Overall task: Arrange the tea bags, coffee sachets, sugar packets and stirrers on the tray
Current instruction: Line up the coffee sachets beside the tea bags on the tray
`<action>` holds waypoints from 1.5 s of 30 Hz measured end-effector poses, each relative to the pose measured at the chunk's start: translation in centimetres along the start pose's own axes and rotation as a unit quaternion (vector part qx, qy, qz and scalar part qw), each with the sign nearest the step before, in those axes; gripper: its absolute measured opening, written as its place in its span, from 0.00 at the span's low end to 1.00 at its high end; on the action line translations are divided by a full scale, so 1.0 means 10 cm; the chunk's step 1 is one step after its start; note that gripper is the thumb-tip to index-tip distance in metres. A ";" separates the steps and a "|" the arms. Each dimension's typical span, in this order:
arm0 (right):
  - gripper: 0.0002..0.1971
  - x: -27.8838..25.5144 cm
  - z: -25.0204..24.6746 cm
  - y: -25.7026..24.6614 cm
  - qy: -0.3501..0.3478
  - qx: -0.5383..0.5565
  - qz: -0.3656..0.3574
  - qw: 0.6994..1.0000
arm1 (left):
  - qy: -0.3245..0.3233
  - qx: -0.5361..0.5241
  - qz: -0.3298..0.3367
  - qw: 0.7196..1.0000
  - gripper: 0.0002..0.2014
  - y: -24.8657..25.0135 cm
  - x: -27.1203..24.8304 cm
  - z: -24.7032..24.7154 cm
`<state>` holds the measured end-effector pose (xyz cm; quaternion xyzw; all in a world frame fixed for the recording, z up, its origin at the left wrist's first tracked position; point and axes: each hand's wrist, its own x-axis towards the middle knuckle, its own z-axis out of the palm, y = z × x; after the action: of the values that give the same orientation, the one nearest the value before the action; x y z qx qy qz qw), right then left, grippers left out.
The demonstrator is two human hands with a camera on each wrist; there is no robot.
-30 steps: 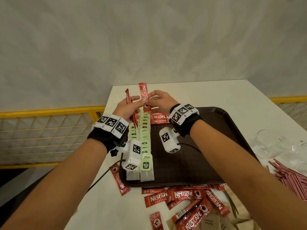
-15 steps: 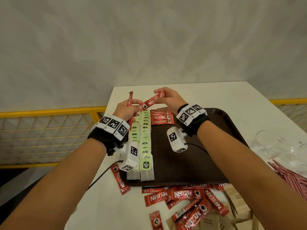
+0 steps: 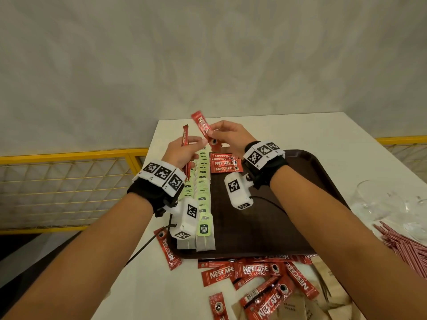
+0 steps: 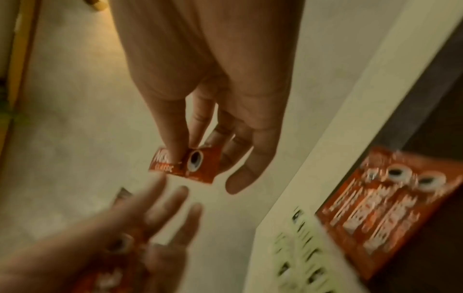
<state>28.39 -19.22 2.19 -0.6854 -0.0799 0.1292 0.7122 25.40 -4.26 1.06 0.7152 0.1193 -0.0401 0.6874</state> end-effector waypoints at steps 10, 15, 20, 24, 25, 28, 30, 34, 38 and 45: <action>0.10 0.02 -0.36 0.19 -0.024 -0.448 0.055 0.892 | 0.028 -0.015 0.014 0.999 0.06 -0.05 0.01 -0.07; 0.12 0.19 -0.43 0.43 -0.064 -0.585 0.114 0.800 | 0.045 -0.058 -0.027 0.997 0.07 -0.12 0.06 -0.17; 0.11 0.33 -0.32 0.58 -0.056 -0.634 0.102 0.765 | 0.025 -0.085 -0.054 0.995 0.08 -0.14 0.08 -0.18; 0.10 0.36 -0.31 0.59 -0.035 -0.658 0.075 0.748 | 0.029 -0.098 -0.055 0.993 0.07 -0.14 0.11 -0.22; 0.11 0.36 -0.31 0.59 -0.035 -0.662 0.071 0.745 | 0.031 -0.099 -0.055 0.993 0.07 -0.15 0.12 -0.23; 0.12 0.36 -0.33 0.60 -0.038 -0.671 0.066 0.738 | 0.031 -0.097 -0.056 0.993 0.07 -0.15 0.12 -0.24; 0.12 0.36 -0.34 0.60 -0.037 -0.673 0.063 0.736 | 0.029 -0.092 -0.057 0.994 0.07 -0.15 0.13 -0.24; 0.16 0.36 -0.33 0.62 -0.043 -0.671 0.055 0.738 | 0.019 -0.082 -0.060 0.995 0.07 -0.14 0.13 -0.21; 0.18 0.35 -0.31 0.65 -0.037 -0.667 0.050 0.742 | 0.010 -0.074 -0.063 0.995 0.08 -0.14 0.12 -0.19; 0.22 0.35 -0.31 0.68 -0.033 -0.665 0.047 0.745 | -0.026 -0.086 -0.073 0.993 0.03 -0.14 0.11 -0.16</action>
<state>32.12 -20.99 -5.00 -0.9834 -0.1372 0.0992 0.0658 25.97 -2.53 -0.48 0.6418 0.1558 -0.0985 0.7444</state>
